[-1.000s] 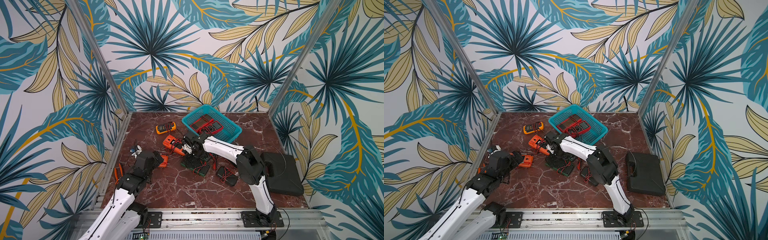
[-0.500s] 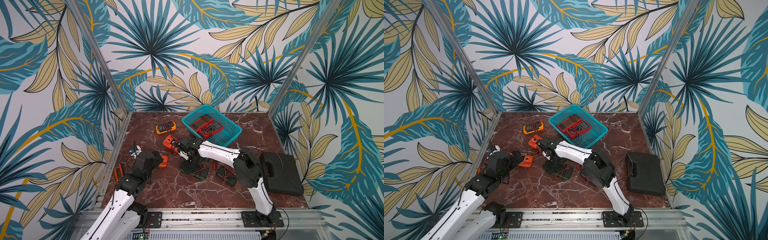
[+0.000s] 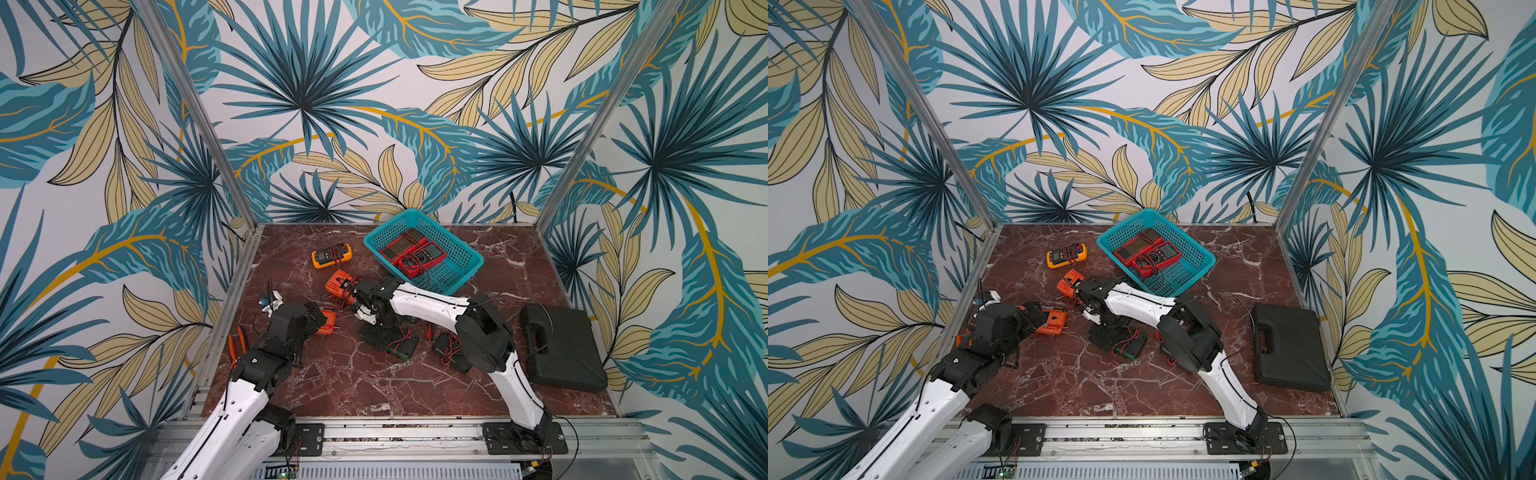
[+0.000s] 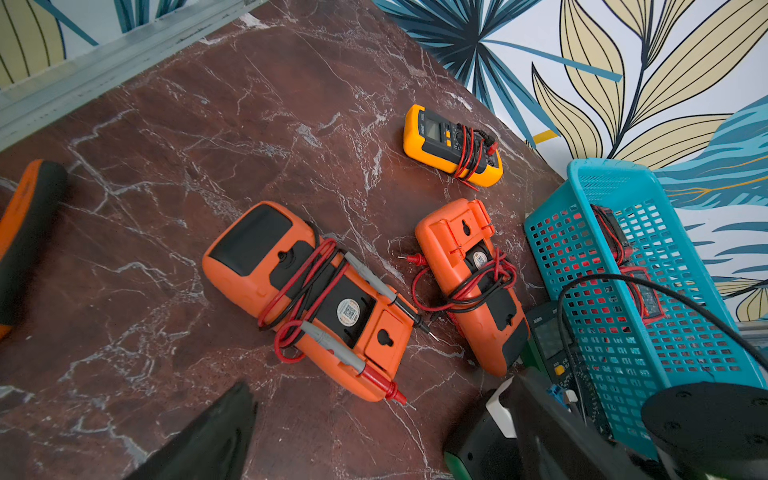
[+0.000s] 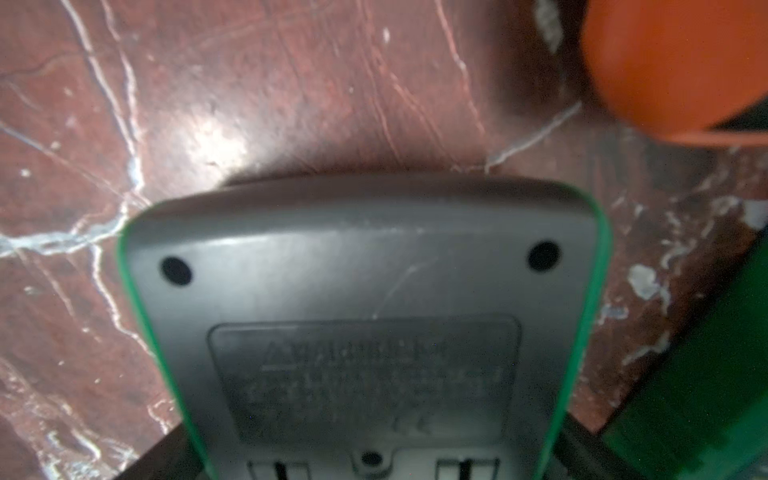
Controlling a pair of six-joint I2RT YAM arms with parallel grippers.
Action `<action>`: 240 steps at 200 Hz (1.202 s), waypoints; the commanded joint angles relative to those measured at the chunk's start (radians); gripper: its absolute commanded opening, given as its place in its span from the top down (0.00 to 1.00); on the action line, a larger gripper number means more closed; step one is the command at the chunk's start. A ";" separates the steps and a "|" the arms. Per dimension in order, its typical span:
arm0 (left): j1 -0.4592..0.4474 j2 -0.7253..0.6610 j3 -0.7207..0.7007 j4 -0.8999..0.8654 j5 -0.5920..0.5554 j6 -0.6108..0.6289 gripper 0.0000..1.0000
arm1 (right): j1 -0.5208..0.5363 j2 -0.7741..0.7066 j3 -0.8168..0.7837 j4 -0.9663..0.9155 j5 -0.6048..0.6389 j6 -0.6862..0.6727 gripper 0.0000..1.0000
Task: Put the multimeter into the basket
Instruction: Pick up the multimeter from the center of the board.
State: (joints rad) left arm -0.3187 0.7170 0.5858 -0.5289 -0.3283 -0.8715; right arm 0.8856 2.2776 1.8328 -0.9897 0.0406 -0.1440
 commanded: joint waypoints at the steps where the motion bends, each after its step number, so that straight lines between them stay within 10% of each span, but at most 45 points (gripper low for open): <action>1: 0.008 -0.019 -0.011 0.007 -0.003 0.004 0.00 | 0.000 0.062 0.011 -0.004 0.026 -0.008 0.01; 119: 0.010 -0.021 -0.007 0.009 -0.016 0.036 0.00 | 0.000 -0.206 0.053 0.031 0.058 0.315 0.95; 240: 0.010 0.049 0.029 0.072 0.121 0.160 0.00 | -0.074 -0.281 0.316 0.036 0.452 0.727 0.98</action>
State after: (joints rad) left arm -0.3168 0.7490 0.5861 -0.4923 -0.2455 -0.7559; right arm 0.8532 1.9907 2.1189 -0.9627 0.3721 0.4862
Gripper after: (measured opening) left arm 0.999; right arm 0.877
